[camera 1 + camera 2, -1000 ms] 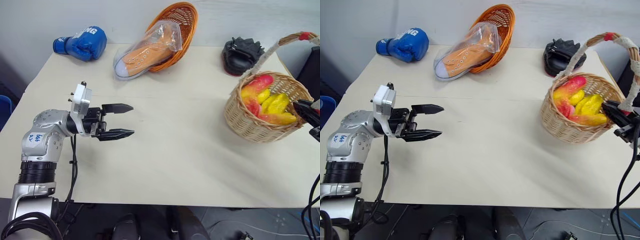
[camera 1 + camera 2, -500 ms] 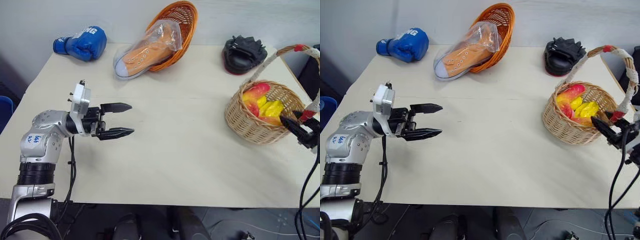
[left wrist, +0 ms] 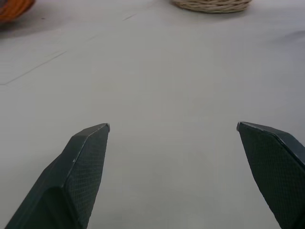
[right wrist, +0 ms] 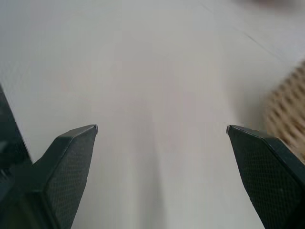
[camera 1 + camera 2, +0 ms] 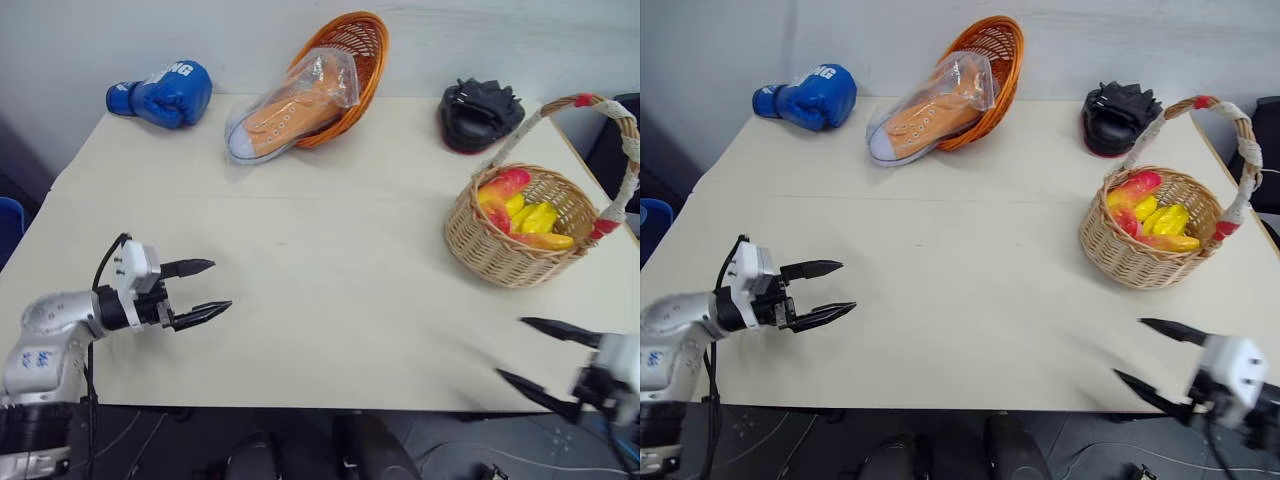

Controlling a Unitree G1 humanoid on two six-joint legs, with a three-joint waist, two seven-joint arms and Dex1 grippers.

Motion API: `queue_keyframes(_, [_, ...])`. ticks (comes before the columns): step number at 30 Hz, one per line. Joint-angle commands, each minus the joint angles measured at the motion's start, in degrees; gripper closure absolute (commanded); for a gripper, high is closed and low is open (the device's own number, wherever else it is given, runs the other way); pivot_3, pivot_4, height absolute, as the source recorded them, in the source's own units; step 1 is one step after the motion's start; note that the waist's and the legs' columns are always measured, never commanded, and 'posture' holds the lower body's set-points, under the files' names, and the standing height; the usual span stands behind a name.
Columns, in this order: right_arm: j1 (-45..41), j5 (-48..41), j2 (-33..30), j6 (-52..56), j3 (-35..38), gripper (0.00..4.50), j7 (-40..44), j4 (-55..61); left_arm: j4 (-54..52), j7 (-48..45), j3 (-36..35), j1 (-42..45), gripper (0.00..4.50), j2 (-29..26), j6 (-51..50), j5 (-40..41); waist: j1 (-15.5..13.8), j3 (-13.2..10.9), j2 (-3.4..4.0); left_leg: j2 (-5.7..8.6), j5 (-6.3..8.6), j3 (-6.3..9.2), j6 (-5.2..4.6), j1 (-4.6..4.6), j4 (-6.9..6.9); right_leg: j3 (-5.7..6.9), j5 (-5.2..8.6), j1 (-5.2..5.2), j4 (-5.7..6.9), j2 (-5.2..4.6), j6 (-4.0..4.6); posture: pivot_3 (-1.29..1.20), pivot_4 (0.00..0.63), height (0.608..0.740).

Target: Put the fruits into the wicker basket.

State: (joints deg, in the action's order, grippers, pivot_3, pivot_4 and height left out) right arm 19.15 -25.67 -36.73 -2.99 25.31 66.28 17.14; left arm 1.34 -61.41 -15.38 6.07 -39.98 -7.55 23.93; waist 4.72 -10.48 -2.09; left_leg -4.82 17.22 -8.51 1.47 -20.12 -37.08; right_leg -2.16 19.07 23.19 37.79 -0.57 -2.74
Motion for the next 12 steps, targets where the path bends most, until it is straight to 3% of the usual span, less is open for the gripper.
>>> queue_keyframes(1, [-6.7,3.4,2.9,-2.7,-9.6,0.02,-3.0,1.2,-4.8,3.4,-0.8,-3.6,0.00,1.6,5.6,-2.4,0.1,0.0,0.00,-0.01,0.01,-0.01,0.01,-0.04,0.00,0.02,-0.02,0.09,0.08,-0.01,0.04,0.00,0.150,0.740])
queue_keyframes(7, [-18.4,9.8,6.7,-11.0,-18.4,0.02,-4.8,-11.4,-10.7,6.9,0.7,-6.4,0.00,4.2,5.9,-1.6,-1.3,0.0,0.03,-0.01,-0.06,0.04,0.28,-0.16,0.04,0.11,0.07,0.30,0.12,0.04,0.14,0.00,0.150,0.740])
queue_keyframes(12, [-23.1,9.9,4.9,-14.6,-20.8,0.02,-2.1,-17.9,-13.2,9.9,0.8,-6.1,0.00,4.2,4.1,-2.4,-1.6,0.0,0.03,0.01,0.00,-0.04,0.15,-0.18,-0.06,0.08,0.05,0.28,0.08,-0.01,0.10,0.00,0.150,0.740])
